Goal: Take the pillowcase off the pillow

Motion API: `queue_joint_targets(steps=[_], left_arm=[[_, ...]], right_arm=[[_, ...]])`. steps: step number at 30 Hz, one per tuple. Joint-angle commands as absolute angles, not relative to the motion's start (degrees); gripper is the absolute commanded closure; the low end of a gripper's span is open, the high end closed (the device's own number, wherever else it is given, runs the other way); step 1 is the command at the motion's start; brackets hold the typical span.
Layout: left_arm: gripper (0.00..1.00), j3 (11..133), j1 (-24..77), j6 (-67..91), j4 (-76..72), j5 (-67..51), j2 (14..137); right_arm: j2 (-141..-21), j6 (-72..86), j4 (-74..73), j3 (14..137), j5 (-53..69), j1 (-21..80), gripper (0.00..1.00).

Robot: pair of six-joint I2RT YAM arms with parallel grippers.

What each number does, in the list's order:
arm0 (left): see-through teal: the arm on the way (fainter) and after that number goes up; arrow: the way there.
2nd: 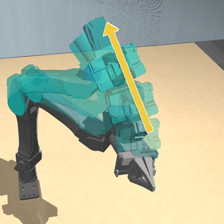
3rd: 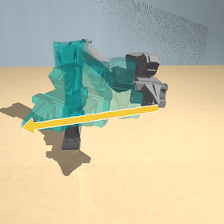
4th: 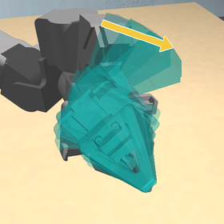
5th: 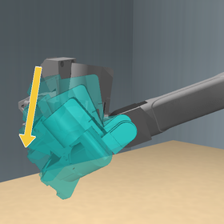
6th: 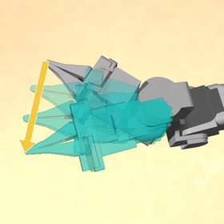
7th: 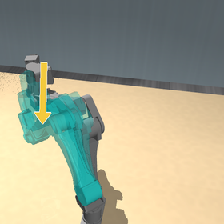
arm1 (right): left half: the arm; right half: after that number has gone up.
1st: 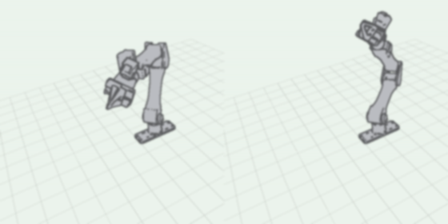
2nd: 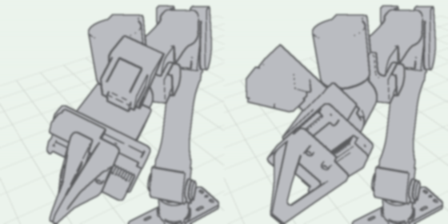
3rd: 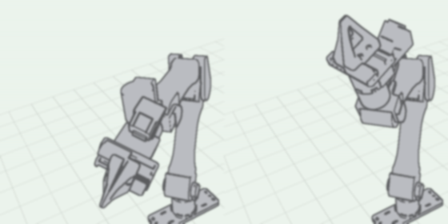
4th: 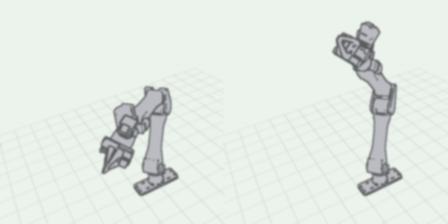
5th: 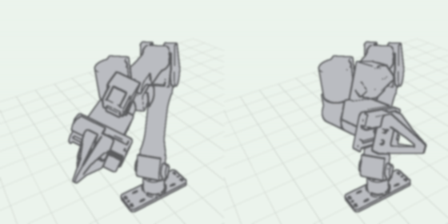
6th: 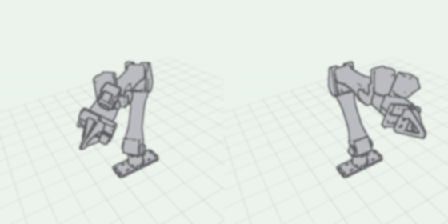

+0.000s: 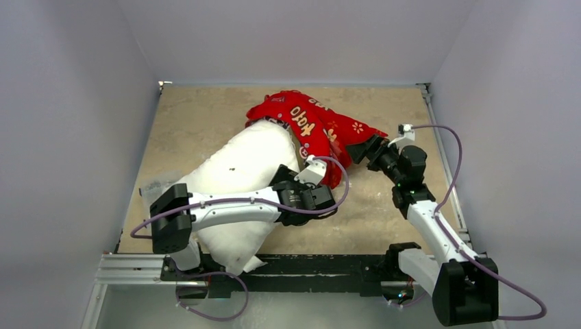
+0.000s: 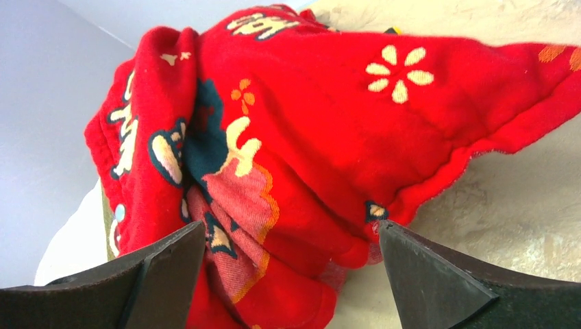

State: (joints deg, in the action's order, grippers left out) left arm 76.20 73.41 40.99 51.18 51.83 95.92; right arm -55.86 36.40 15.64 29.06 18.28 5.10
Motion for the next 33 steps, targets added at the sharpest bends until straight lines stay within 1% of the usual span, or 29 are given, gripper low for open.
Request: queue_joint_targets(steps=[1,3,4,5,7,9,10,17,22,26,28,29,32,33], left_arm=[[0.01,72.28,71.4,45.53,49.27,56.08,96.85],[0.05,69.41,69.58,45.64,46.98,55.43,96.22],[0.1,67.44,68.4,44.93,45.19,54.31,95.67],[0.18,66.14,67.69,44.09,43.01,53.23,94.96],[0.73,64.31,66.93,43.31,40.07,52.05,93.66],[0.97,63.73,66.6,42.09,38.16,50.84,92.49],[1.0,63.99,66.48,41.63,37.86,50.27,92.32],[1.0,65.27,66.04,38.13,32.81,43.98,87.52],[1.0,64.7,65.92,37.93,30.76,40.58,83.26],[1.0,63.4,65.92,38.16,29.81,38.96,79.41],[1.0,62.61,65.85,38.24,29.71,38.49,77.72],[1.0,62.24,65.83,38.38,29.88,38.49,76.63],[1.0,61.17,65.45,39.53,32.06,40.21,74.6],[1.0,60.69,65.21,40.04,33.23,40.96,73.83]], right_arm=[[-55.89,35.94,19.34,27.42,22.55,5.19,0.01],[-56.05,36.18,19.69,26.81,23.11,5.19,0.01],[-56.07,36.21,19.88,26.39,23.44,5.19,0.01],[-56.12,36.21,20.13,26.11,23.79,5.19,0.01],[-56.31,35.81,20.48,25.49,24.62,5.2,0.01],[-56.87,35.33,20.97,24.69,25.71,5.19,0.01],[-57.24,35.1,21.33,24.23,26.59,5.19,0.01],[-58.84,34.85,26.64,20.58,35.05,5.76,0.01],[-60.86,35.02,30.03,20.08,35.75,6.99,0.01],[-65.66,36.25,35.11,19.2,38.14,7.67,0.06],[-67.63,36.76,37.14,19.27,39.25,8.03,0.13],[-68.27,36.8,37.55,19.55,39.44,8.08,0.21],[-68.09,36.14,35.48,21.94,37.72,8.11,0.61],[-67.34,36.14,33.76,23.02,37.2,8.11,0.73]])
